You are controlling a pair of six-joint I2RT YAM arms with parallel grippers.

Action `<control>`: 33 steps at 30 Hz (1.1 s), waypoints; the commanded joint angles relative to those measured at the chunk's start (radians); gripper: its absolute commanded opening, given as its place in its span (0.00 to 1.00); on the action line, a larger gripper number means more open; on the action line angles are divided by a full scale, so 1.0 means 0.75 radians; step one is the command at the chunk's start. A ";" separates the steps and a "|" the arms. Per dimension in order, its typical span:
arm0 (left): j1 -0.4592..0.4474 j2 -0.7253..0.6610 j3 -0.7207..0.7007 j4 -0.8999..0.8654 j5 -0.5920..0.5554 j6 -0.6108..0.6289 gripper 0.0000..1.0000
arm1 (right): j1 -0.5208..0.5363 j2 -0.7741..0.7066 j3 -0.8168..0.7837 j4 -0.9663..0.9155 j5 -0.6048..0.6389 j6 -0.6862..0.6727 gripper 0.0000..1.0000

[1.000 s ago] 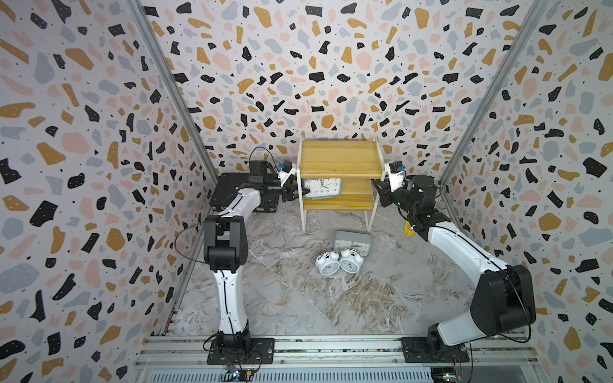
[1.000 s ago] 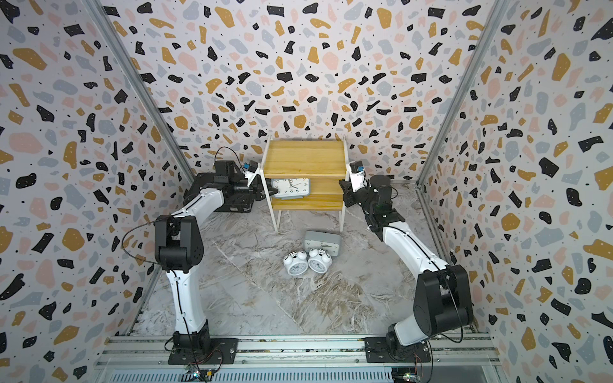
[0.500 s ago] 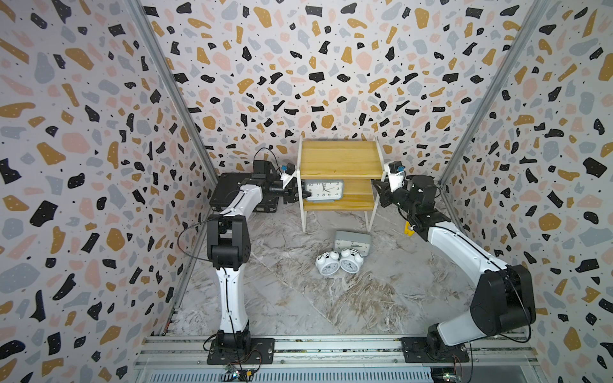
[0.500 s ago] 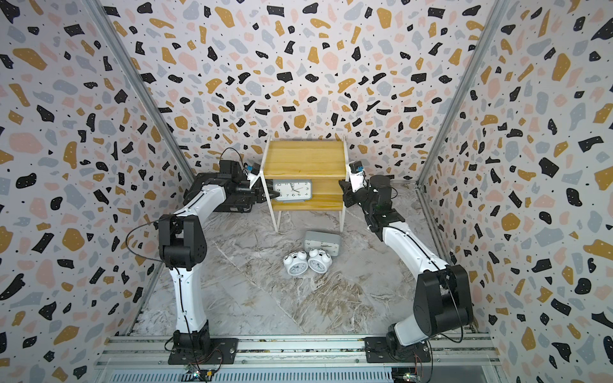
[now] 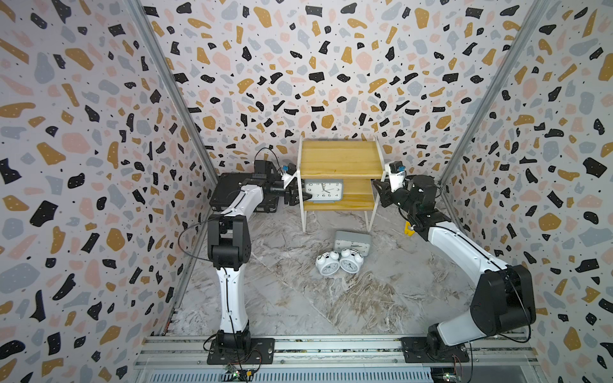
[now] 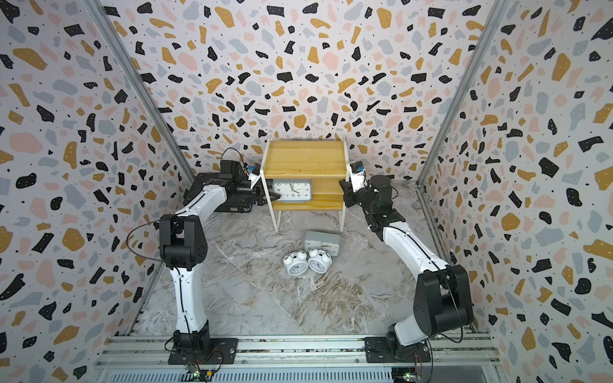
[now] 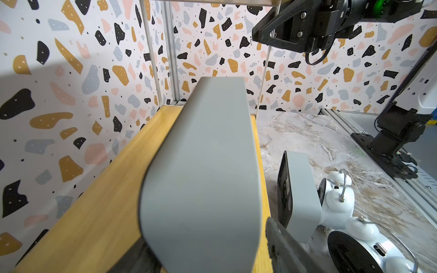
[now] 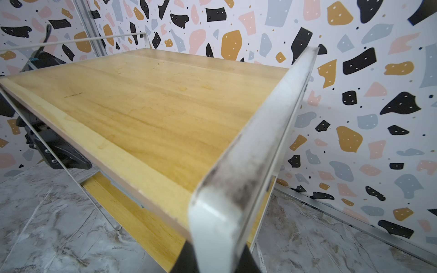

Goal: Place the alarm clocks on the shelf by style
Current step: Place the alarm on the shelf.

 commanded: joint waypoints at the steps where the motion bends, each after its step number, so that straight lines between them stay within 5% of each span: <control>1: 0.010 -0.050 -0.041 0.153 0.003 -0.092 0.70 | -0.004 -0.006 0.057 -0.007 -0.009 0.001 0.19; 9: 0.048 -0.099 -0.231 0.723 -0.019 -0.505 0.69 | -0.004 -0.007 0.056 -0.005 -0.013 0.004 0.19; 33: 0.048 -0.105 -0.278 0.795 0.146 -0.597 0.55 | -0.004 -0.015 0.043 -0.023 0.003 -0.002 0.20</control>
